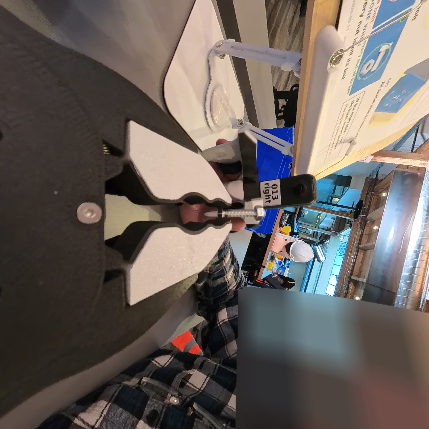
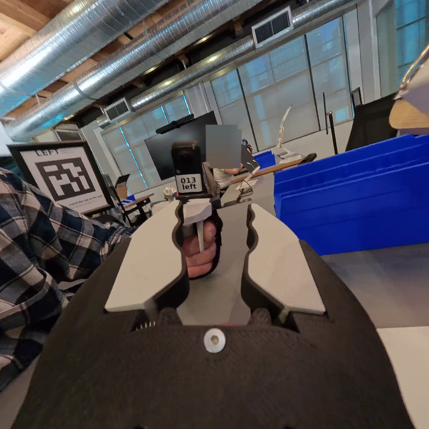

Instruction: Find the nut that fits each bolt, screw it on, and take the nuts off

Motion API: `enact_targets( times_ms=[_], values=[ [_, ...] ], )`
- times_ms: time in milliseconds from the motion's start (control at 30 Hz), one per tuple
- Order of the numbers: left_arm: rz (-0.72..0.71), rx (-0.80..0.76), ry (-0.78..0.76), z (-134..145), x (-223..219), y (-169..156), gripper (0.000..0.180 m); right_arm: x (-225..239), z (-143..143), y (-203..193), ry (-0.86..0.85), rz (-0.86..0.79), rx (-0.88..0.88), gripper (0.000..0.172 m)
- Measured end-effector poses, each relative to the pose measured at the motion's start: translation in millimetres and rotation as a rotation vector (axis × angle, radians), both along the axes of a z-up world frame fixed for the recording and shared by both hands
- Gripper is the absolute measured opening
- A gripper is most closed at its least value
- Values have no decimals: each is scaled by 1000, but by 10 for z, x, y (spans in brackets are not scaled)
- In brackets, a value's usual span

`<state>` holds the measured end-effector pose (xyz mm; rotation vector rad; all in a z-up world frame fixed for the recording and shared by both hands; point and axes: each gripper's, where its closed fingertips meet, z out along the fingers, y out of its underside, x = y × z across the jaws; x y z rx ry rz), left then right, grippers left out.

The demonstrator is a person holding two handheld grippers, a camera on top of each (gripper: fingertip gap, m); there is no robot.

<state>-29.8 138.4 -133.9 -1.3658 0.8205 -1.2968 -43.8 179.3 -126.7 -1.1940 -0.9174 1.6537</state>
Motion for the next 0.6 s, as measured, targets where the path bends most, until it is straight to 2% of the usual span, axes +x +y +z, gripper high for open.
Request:
enact_targets(
  times_ms=[200, 367, 400, 500, 600],
  values=[
    [-11, -14, 3, -32, 15, 3, 9, -46, 55, -184, 13, 46, 55, 55],
    [-4, -10, 18, -56, 24, 13, 9, -36, -11, -92, -11, 19, 45, 56],
    [-1, -8, 14, -53, 13, 20, 9, -33, -42, -53, -22, 9, 39, 50],
    [2, -3, 10, -37, 5, 18, 9, 7, -36, 22, -3, 8, -7, 53],
    [-5, -11, 13, -55, 13, 20, 9, -28, 20, -135, 1, 38, 67, 56]
  ],
)
